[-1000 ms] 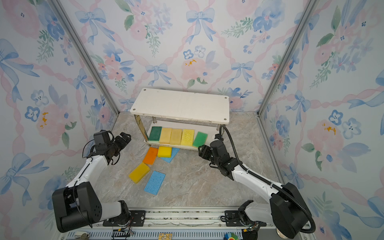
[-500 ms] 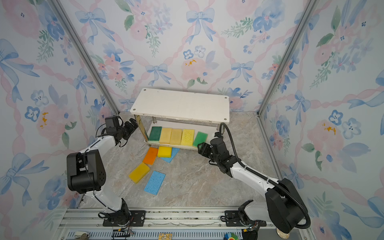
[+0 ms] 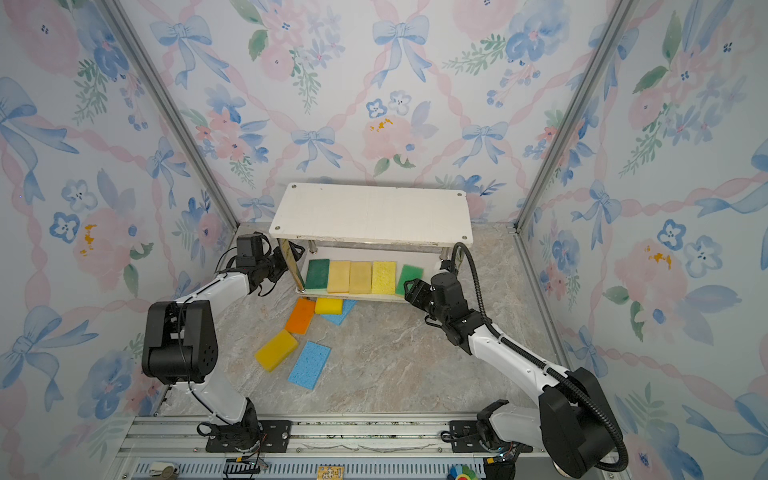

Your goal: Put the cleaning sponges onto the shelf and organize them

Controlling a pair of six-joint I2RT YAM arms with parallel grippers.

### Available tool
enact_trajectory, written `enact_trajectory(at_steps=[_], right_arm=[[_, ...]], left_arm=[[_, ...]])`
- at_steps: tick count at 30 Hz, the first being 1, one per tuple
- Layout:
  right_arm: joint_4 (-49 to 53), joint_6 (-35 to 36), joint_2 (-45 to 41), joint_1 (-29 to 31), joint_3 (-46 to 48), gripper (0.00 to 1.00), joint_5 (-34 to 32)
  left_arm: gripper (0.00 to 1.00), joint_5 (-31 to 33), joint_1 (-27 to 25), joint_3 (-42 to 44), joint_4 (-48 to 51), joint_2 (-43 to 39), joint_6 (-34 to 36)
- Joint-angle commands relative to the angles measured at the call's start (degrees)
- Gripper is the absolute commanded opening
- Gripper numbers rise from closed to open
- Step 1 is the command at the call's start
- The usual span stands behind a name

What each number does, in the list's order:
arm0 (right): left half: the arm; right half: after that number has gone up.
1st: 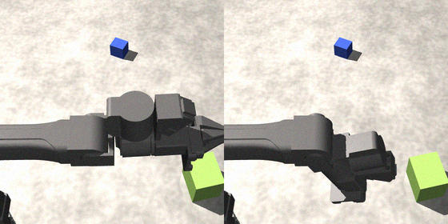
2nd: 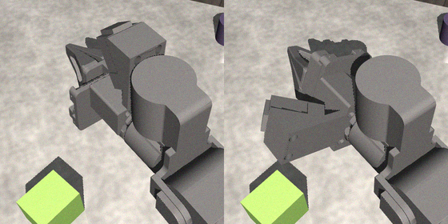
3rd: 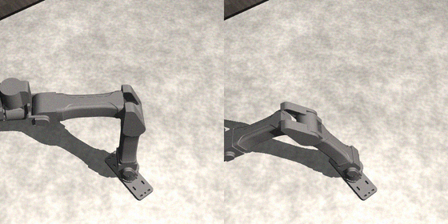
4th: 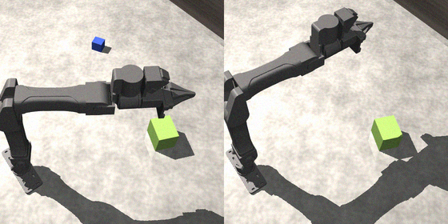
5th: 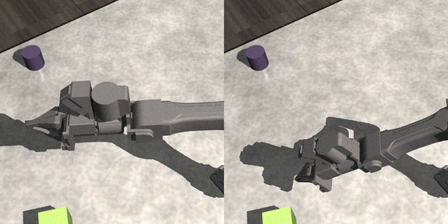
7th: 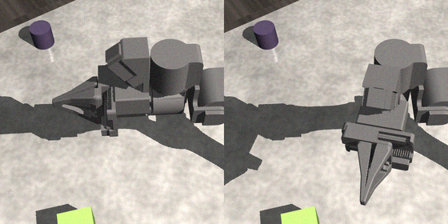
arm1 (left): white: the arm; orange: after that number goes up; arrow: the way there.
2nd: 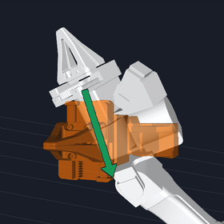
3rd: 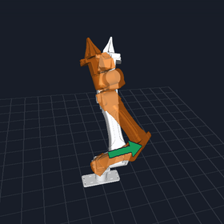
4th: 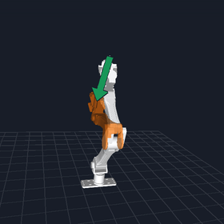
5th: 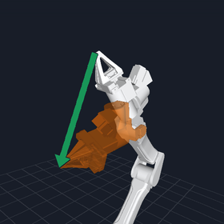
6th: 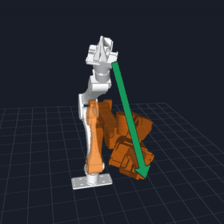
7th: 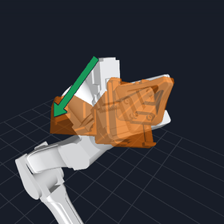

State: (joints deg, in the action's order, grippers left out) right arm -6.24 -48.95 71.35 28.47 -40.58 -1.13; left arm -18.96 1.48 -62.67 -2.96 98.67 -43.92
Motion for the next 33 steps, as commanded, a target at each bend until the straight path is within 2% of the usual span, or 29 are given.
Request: enact_trajectory(at_steps=[1, 6, 12, 18, 23, 27, 30, 33], right_arm=[[0.58, -1.55, -0.64, -0.86, 1.86, 0.68, -2.81], [-1.69, -2.46, 2.46, -0.87, 2.1, 0.72, -5.77], [-2.71, -2.2, 5.95, -0.25, 0.18, 0.76, -7.97], [6.35, -2.35, 1.7, 5.54, -2.65, 0.77, -12.24], [13.66, -5.24, -0.65, 10.94, -3.68, 0.78, -9.34], [13.67, -8.57, -0.67, 17.81, -2.06, 0.77, -5.63], [8.61, -10.97, 2.89, 22.65, -1.49, 0.77, -2.12], [-0.95, -12.79, 8.95, 25.74, -1.39, 0.74, -0.48]], left_arm=[[0.98, -1.0, -0.26, 1.43, 0.45, -2.3, 1.75], [0.98, -2.01, 2.45, 5.12, 0.49, -5.18, 1.92], [0.98, -2.72, 3.18, 7.11, 0.48, -6.7, 2.35], [0.98, -2.35, 5.37, 8.91, 0.5, -10.07, 1.96], [0.98, 0.04, 9.25, 16.22, 0.72, -19.85, 1.16], [0.98, 1.0, 10.34, 23.0, 3.12, -30.31, 2.41], [0.98, 0.15, 10.39, 29.91, 5.08, -39.37, 2.38], [0.98, -2.1, 10.06, 36.2, 5.87, -48.66, 0.53]])
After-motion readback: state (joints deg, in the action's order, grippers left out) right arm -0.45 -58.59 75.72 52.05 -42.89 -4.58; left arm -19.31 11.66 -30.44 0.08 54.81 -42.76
